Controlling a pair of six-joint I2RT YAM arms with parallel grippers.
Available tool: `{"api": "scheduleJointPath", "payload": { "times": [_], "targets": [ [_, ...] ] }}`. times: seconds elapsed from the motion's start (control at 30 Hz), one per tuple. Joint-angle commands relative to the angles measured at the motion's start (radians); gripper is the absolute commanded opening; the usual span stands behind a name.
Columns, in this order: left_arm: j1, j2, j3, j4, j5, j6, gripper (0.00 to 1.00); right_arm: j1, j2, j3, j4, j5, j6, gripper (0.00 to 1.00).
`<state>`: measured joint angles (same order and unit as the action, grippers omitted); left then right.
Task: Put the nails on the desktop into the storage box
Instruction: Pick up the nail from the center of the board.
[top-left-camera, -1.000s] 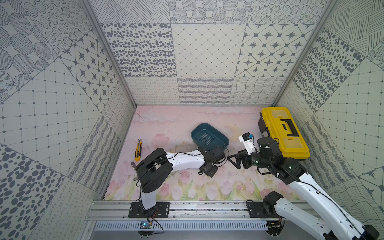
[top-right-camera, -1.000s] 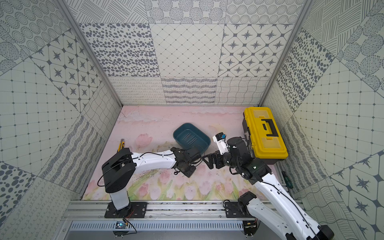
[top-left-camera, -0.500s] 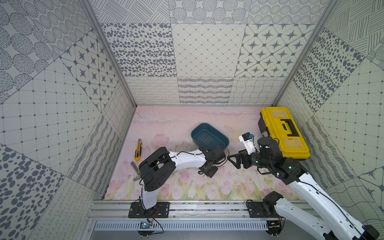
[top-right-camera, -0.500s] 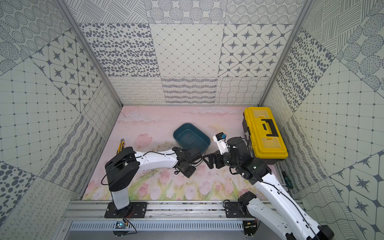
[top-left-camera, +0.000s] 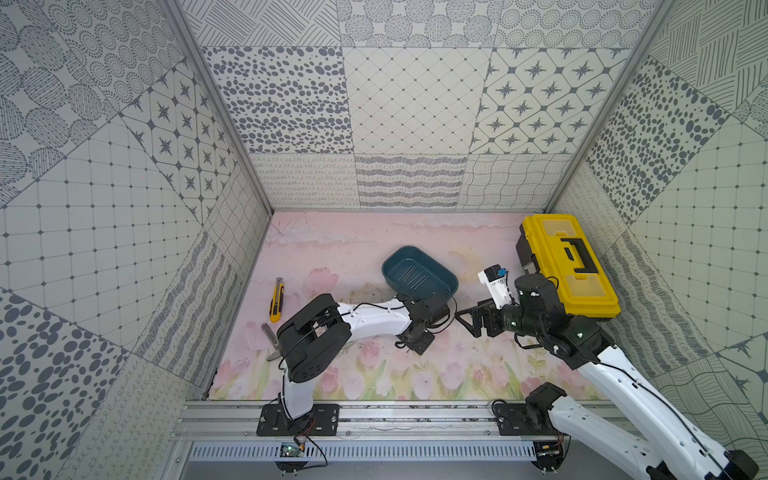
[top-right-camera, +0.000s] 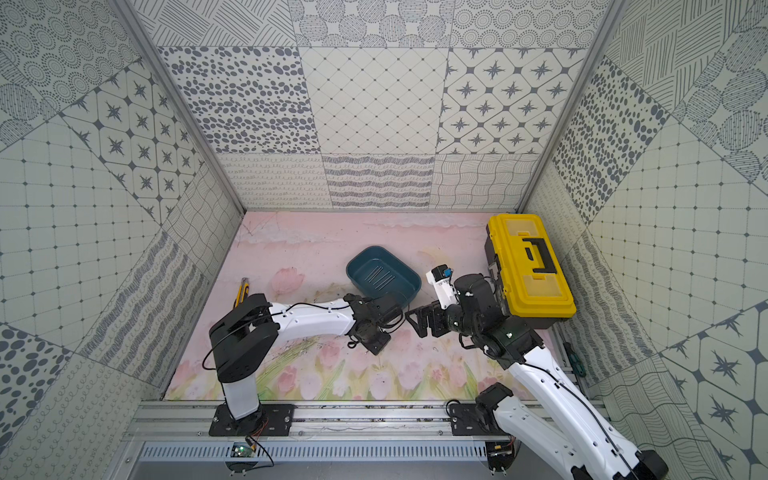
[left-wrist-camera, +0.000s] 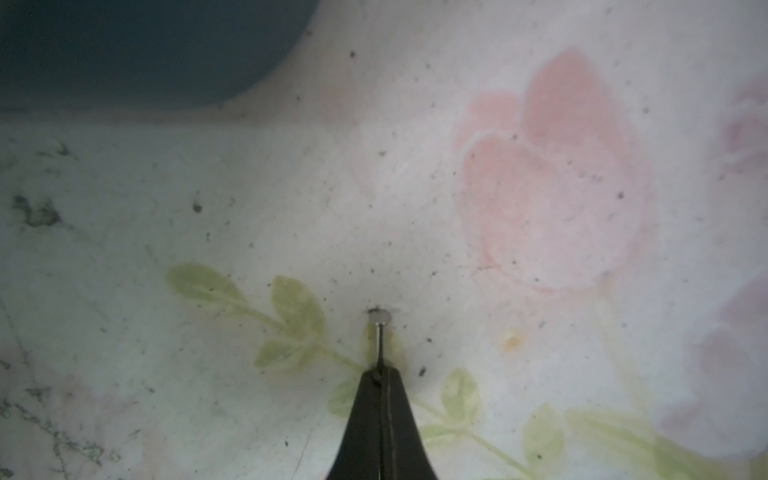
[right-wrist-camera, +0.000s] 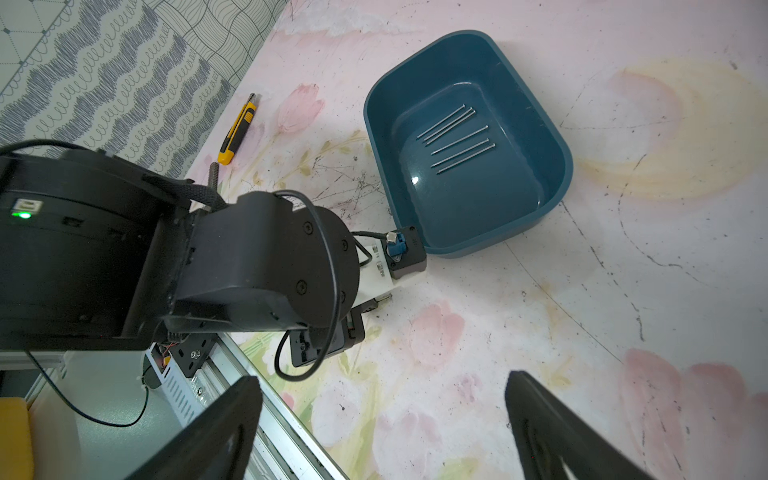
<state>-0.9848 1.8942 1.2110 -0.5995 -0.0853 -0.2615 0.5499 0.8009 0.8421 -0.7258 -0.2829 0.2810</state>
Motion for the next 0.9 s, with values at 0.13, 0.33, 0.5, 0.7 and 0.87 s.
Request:
{"api": "scheduleJointPath", "payload": {
  "times": [0.13, 0.33, 0.5, 0.7, 0.87],
  "targets": [
    [0.002, -0.010, -0.045, -0.031, 0.001, -0.014, 0.00, 0.005, -0.009, 0.007, 0.017, 0.013, -0.006, 0.97],
    [0.022, -0.063, -0.035, -0.046, -0.001, -0.006, 0.00, 0.004, -0.008, 0.007, 0.018, 0.021, -0.007, 0.97],
    [0.041, -0.108, -0.015, -0.077, -0.004, 0.009, 0.00, 0.005, -0.015, 0.000, 0.028, 0.033, -0.002, 0.97],
    [0.066, -0.148, 0.007, -0.115, -0.010, 0.038, 0.00, 0.005, -0.012, -0.001, 0.032, 0.047, -0.008, 0.97],
    [0.087, -0.171, 0.024, -0.141, -0.015, 0.053, 0.00, 0.005, -0.011, -0.004, 0.038, 0.052, -0.006, 0.97]
  ]
}}
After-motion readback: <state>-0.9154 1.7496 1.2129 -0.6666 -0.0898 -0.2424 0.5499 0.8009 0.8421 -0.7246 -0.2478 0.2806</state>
